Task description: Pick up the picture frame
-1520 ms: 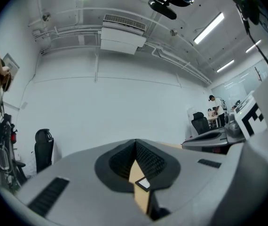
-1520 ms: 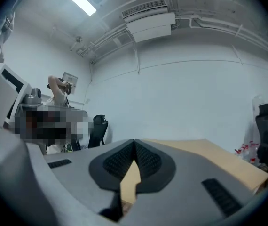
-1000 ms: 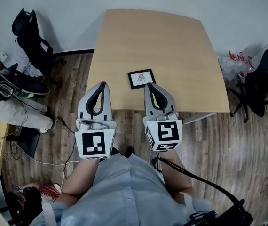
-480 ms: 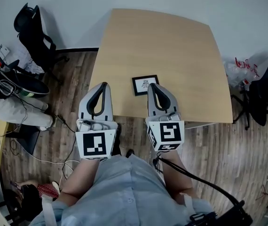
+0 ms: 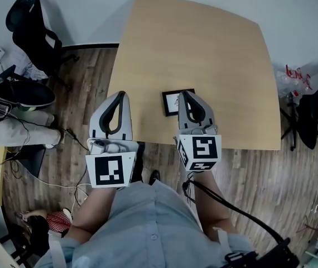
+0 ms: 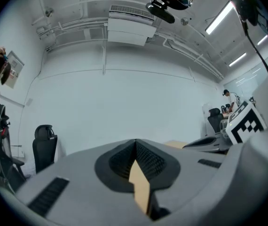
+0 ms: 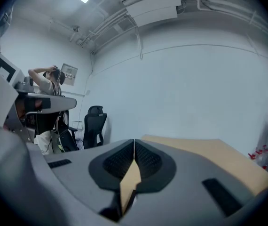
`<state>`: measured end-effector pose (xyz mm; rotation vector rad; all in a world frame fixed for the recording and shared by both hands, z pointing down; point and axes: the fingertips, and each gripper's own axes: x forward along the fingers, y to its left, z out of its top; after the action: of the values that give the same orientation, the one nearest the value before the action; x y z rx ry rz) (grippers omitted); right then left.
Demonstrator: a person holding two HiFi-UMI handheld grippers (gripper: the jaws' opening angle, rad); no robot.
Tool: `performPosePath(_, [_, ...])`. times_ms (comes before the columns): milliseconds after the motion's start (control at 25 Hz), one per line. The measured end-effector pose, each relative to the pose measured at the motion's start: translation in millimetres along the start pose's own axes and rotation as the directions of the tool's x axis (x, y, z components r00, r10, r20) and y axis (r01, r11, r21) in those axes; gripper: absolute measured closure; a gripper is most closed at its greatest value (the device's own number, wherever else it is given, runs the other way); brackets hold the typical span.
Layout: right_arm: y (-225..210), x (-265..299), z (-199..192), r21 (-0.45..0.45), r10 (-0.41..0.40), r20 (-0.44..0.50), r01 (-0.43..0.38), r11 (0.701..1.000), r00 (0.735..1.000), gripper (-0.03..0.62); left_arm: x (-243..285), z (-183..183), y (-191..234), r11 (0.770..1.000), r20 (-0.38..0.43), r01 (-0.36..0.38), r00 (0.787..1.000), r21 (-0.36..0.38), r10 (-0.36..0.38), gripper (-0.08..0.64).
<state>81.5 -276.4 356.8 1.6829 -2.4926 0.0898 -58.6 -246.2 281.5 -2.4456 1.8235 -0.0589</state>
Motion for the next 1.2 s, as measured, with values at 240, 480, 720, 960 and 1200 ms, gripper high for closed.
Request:
performPosePath(240, [-3,32,-50,0.038,0.005,-0.134,0.0,0.999,0.991,0.589,17,-20,14,1.0,-0.06,-0.002,0.998,-0.011,0.001,0.558])
performPosePath(480, [2,54,-107,0.081,0.019,-0.271,0.003,0.997,0.962,0.586,28,-42,31,1.0,-0.124,-0.011,0.992,-0.025,0.008,0.558])
performPosePath(720, [6,56,-165,0.105,0.02,-0.4,0.025,0.994,0.916,0.568,35,-61,39,1.0,-0.182,-0.015,0.983,-0.028,0.009,0.559])
performPosePath(960, [11,61,-201,0.111,0.027,-0.47,0.028,0.993,0.882,0.543,42,-75,42,0.999,-0.205,-0.012,0.979,-0.032,0.005,0.558])
performPosePath(1200, [12,68,-196,0.111,0.022,-0.47,0.034,0.993,0.882,0.531,47,-76,44,0.999,-0.208,-0.004,0.978,-0.038,-0.004,0.558])
